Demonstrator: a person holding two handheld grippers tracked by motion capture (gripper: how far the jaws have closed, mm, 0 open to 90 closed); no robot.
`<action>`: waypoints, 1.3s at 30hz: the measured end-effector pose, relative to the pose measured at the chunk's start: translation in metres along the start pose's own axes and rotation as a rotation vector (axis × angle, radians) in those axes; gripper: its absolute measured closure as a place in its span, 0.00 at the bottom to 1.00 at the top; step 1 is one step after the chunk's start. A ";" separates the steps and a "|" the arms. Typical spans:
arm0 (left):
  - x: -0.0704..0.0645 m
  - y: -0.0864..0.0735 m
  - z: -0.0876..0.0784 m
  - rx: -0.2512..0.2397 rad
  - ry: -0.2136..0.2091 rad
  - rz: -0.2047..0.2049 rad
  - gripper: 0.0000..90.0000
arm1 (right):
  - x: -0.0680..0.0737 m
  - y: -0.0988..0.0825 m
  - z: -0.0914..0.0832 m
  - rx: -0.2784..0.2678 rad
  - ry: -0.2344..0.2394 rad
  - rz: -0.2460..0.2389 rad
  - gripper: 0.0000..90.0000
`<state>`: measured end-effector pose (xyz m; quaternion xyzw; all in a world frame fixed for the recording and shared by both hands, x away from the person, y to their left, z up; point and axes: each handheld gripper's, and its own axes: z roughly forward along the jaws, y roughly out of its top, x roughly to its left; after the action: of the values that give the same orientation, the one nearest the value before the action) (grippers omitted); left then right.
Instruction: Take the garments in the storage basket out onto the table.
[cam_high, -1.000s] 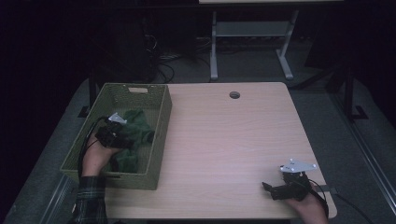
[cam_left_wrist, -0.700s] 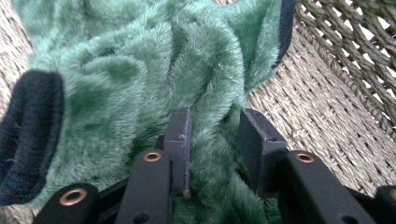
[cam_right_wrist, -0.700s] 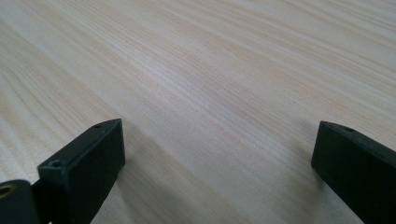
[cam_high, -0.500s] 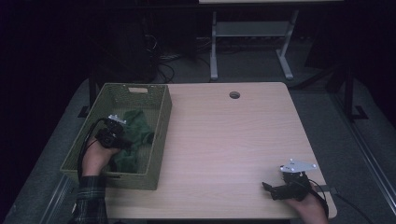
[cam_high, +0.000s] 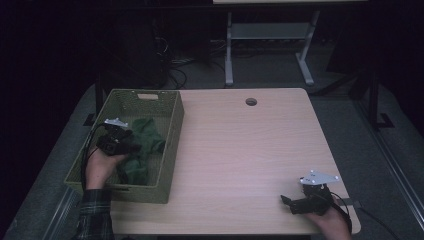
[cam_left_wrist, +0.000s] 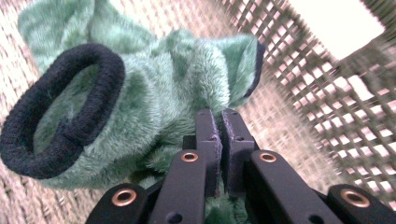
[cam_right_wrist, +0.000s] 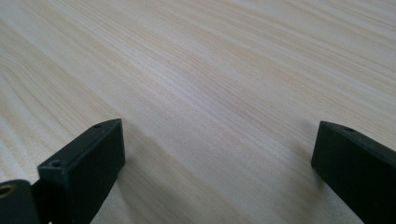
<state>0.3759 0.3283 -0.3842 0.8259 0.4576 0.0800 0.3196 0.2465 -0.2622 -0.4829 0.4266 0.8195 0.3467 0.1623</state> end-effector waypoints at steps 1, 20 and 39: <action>0.000 0.000 0.000 0.000 0.000 0.000 0.96 | 0.000 0.000 0.000 0.000 0.000 0.000 0.03; -0.017 0.013 -0.045 -0.300 -0.117 0.021 0.97 | 0.000 0.000 0.000 0.000 0.000 0.000 0.03; -0.028 0.043 -0.087 -0.424 -0.181 0.066 0.98 | 0.000 0.000 0.000 0.000 0.000 0.001 0.03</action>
<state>0.3528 0.3292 -0.2856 0.7585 0.3729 0.1102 0.5229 0.2464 -0.2622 -0.4829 0.4269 0.8193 0.3467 0.1623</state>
